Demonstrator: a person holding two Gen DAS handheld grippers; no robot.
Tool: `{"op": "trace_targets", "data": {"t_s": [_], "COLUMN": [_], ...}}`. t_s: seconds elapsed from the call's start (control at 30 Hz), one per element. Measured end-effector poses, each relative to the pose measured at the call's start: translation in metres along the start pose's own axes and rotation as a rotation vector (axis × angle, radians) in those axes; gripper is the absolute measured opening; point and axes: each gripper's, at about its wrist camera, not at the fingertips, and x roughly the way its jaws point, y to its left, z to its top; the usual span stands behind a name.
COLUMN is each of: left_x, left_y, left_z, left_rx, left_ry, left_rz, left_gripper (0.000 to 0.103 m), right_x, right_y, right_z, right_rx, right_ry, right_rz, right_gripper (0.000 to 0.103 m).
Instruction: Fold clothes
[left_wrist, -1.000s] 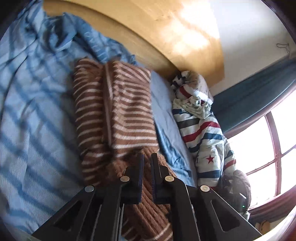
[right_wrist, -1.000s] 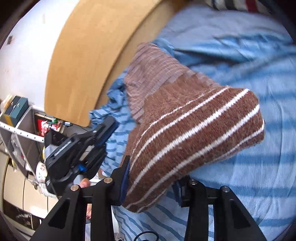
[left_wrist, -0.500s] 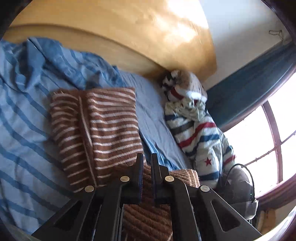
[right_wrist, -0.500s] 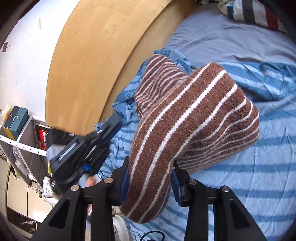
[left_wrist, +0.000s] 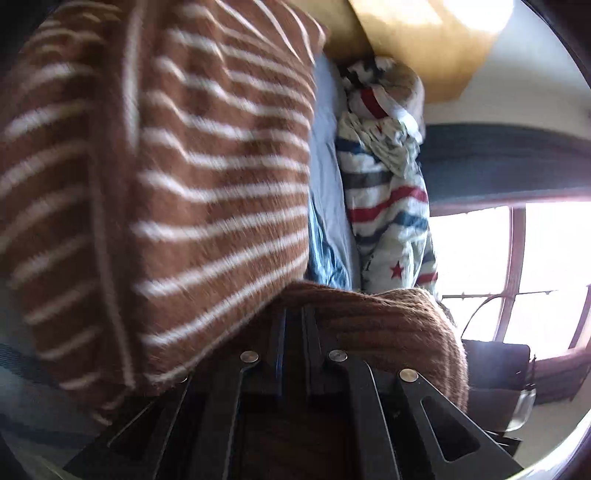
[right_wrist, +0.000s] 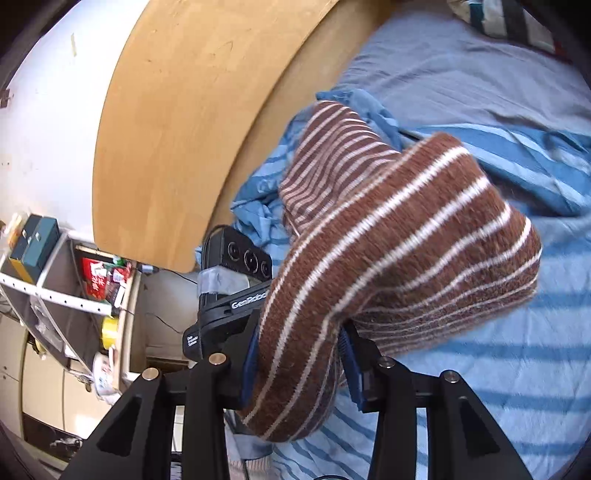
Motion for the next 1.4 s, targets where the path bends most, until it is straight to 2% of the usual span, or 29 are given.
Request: {"op": "trace_targets", "data": {"t_s": [0.07,0.17,0.23,0.27,0.33,0.4,0.47,0.53,0.57,0.6,0.63,0.67,0.7,0.77,0.8,0.83,0.87,0.9,0.93,0.97,1.0,1.03,1.13,1.17,1.2,1.23,1.27,1.3,1.4], "left_x": [-0.030,-0.084,-0.116,-0.129,-0.139,-0.140,-0.129,-0.108,-0.096,-0.084,-0.072,-0.066,-0.069,-0.081,-0.088,-0.094,-0.100,-0.104,-0.106,-0.105,-0.102,-0.100,-0.094,-0.091,-0.087,-0.085,-0.086,-0.088,-0.097], "left_y": [-0.005,-0.014,-0.021,-0.026,-0.033,-0.038,-0.045,-0.055,-0.054,-0.052,-0.050,-0.038,-0.028,-0.016,-0.016,-0.018,-0.019,-0.020,-0.021,-0.021,-0.022,-0.021,-0.020,-0.017,-0.013,-0.011,-0.013,-0.020,-0.044], "left_z": [0.006,-0.005,-0.018,-0.027,-0.039,-0.048,-0.052,-0.048,-0.043,-0.036,-0.030,-0.023,-0.020,-0.020,-0.022,-0.028,-0.035,-0.039,-0.043,-0.043,-0.040,-0.038,-0.039,-0.035,-0.033,-0.030,-0.030,-0.032,-0.044], "left_rx": [-0.028,-0.011,0.041,0.084,0.159,0.209,0.262,0.313,0.317,0.314,0.310,0.262,0.211,0.132,0.121,0.125,0.132,0.137,0.142,0.139,0.122,0.109,0.094,0.082,0.071,0.069,0.074,0.092,0.163], "left_ry": [-0.067,-0.241,-0.380,-0.457,-0.536,-0.571,-0.571,-0.547,-0.534,-0.520,-0.507,-0.503,-0.513,-0.543,-0.566,-0.615,-0.672,-0.718,-0.761,-0.773,-0.765,-0.763,-0.734,-0.708,-0.684,-0.668,-0.665,-0.676,-0.724], "left_rz": [0.020,-0.038,0.014,0.067,0.107,0.086,0.062,0.161,0.237,0.319,0.401,0.405,0.364,0.269,0.240,0.221,0.204,0.205,0.213,0.228,0.261,0.294,0.352,0.346,0.322,0.294,0.287,0.298,0.289], "left_gripper": [0.007,0.008,0.008,0.008,0.008,0.008,0.008,0.008,0.008,0.008,0.008,0.008,0.008,0.008,0.008,0.008,0.009,0.011,0.027,0.058,0.075,0.084,0.084,0.084,0.081,0.066,0.047,0.045,0.038], "right_x": [0.009,0.023,0.030,0.035,0.048,0.064,0.092,0.115,0.115,0.115,0.106,0.096,0.086,0.057,0.042,0.032,0.023,0.014,0.015,0.016,0.024,0.030,0.058,0.065,0.068,0.068,0.065,0.059,0.038], "right_y": [-0.002,0.002,0.009,0.015,0.026,0.035,0.033,0.022,0.020,0.018,0.017,0.017,0.017,0.019,0.021,0.021,0.021,0.021,0.020,0.019,0.016,0.011,-0.003,-0.007,-0.009,-0.010,-0.011,-0.008,0.011], "right_z": [0.013,0.033,0.042,0.047,0.057,0.069,0.083,0.095,0.099,0.103,0.102,0.100,0.099,0.091,0.087,0.086,0.085,0.084,0.084,0.085,0.087,0.090,0.094,0.095,0.095,0.096,0.096,0.096,0.091], "right_rx": [0.014,0.007,-0.019,-0.036,-0.080,-0.131,-0.159,-0.130,-0.125,-0.121,-0.126,-0.132,-0.138,-0.202,-0.234,-0.257,-0.279,-0.301,-0.327,-0.353,-0.363,-0.360,-0.337,-0.326,-0.321,-0.311,-0.294,-0.281,-0.310], "right_ry": [0.011,0.013,0.007,0.004,-0.005,-0.018,0.003,0.030,0.020,0.010,-0.008,-0.026,-0.044,-0.106,-0.137,-0.150,-0.163,-0.175,-0.167,-0.158,-0.143,-0.119,-0.025,-0.012,-0.016,-0.032,-0.064,-0.095,-0.171], "right_rz": [0.006,-0.004,-0.007,-0.014,-0.025,-0.032,-0.092,-0.102,-0.098,-0.095,-0.089,-0.084,-0.078,-0.151,-0.189,-0.217,-0.244,-0.271,-0.298,-0.325,-0.373,-0.399,-0.380,-0.353,-0.322,-0.287,-0.279,-0.268,-0.233], "right_gripper": [0.046,0.046,0.046,0.046,0.046,0.045,0.045,0.037,0.032,0.032,0.034,0.036,0.044,0.049,0.055,0.066,0.081,0.084,0.084,0.084,0.084,0.084,0.082,0.081,0.071,0.063,0.050,0.042,0.036]}}
